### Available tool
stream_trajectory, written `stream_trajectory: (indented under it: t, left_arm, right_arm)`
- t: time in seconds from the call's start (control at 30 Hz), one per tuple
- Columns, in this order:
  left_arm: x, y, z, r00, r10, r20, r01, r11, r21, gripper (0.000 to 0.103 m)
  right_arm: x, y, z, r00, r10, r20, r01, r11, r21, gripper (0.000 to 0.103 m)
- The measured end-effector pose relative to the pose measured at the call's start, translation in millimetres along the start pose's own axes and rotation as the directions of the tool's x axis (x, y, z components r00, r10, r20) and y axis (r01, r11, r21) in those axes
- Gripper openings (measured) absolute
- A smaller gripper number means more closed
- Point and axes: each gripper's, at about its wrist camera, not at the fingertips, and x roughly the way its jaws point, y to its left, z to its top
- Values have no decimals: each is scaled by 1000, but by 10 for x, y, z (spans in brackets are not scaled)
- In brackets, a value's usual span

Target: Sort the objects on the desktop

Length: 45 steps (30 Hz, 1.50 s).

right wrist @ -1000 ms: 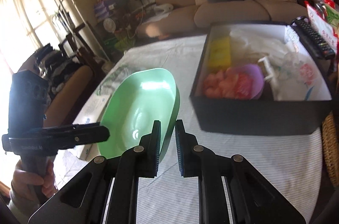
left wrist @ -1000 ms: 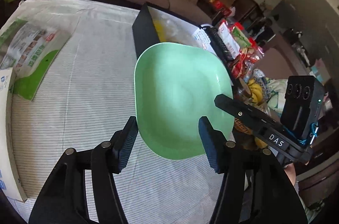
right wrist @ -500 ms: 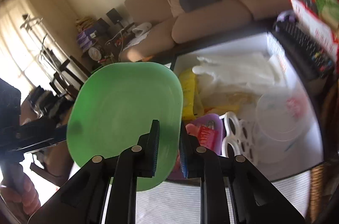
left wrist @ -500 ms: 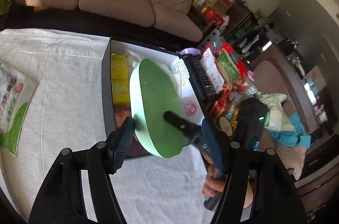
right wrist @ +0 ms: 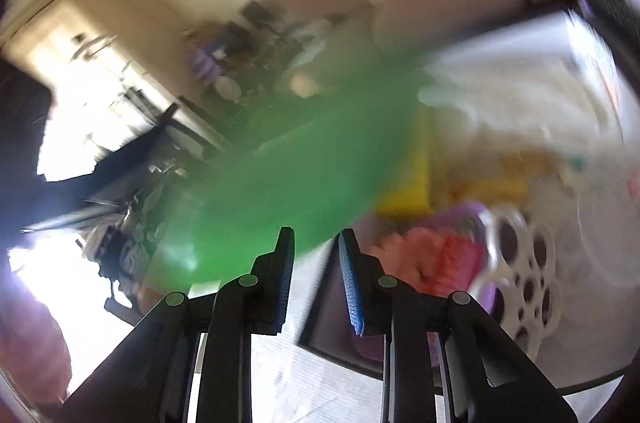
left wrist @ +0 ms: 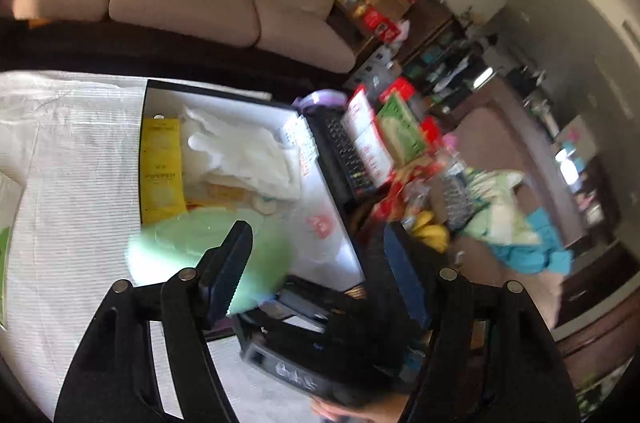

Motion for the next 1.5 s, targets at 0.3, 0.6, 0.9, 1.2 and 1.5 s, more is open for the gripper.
stream_trajectory:
  t: [0.3,0.6,0.9,1.2,1.5]
  left_arm:
    - [-25,442,-75,1000,-8,-15,7,996,-92,65]
    - [-75,577,-141,997,73,-28,-75,995,-64,66]
    - [-94,743,-115,999,26,-25,-28,998,-62,66]
    - [93,921,-110,999,-7,-46,3,997,-75,66]
    - [259,1006,-121,998,41,-52,-45,995,-87,66]
  right_arm:
    - [-508,-138,-104,959,-284,-27,283,959,-26,26]
    - [-651,-335,325,899,-433,58,436,898,-55,62]
    - [150,-1004,1051,786,-607,-118,596,794,-117,69]
    - [550,-1447,972,805,-517,-289,514,853,-96,10]
    - [272,-1109,959,683,-730,-30,678,648,-348,5]
